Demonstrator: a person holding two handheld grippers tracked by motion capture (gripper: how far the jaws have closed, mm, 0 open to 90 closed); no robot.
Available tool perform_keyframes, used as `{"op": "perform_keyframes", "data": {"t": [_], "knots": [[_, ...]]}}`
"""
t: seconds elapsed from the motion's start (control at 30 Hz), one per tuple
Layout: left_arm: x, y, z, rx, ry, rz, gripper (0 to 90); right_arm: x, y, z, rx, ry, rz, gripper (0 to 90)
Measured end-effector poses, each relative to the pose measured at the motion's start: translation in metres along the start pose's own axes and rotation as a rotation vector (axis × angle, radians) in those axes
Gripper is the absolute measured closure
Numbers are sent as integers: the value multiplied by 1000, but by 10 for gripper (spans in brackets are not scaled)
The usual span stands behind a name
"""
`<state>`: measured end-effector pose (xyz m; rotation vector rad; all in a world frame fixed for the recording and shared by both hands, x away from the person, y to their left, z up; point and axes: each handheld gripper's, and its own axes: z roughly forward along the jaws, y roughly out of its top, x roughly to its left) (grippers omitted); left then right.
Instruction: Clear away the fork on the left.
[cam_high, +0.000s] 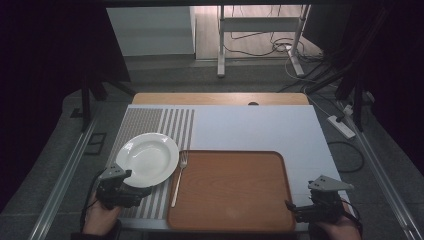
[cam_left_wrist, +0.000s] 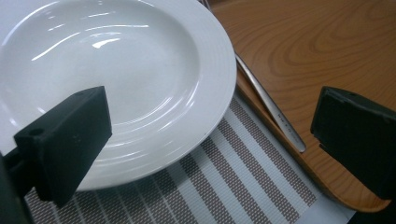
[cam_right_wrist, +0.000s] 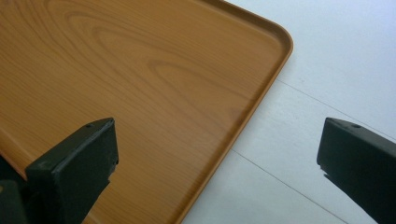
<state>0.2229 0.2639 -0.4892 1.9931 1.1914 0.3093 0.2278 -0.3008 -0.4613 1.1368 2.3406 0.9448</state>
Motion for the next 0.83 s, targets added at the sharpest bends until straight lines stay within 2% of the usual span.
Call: {"op": "perform_keyframes", "data": {"t": [0.17, 0.2, 0.33, 0.63, 0.83], "knots": [[0, -3, -5, 3, 31, 1, 0, 0, 0, 0, 0, 0, 0, 0], [1, -5, -7, 11, 49, 2, 0, 0, 0, 0, 1, 0, 1, 0], [2, -8, -12, 28, 77, 2, 0, 0, 0, 1, 4, 1, 5, 0], [-2, -11, -15, 35, 103, 36, 0, -2, 1, 1, 9, -5, 32, 0], [-1, -10, -14, 43, 98, 33, 0, -3, 1, 2, 20, -10, 38, 0]]}}
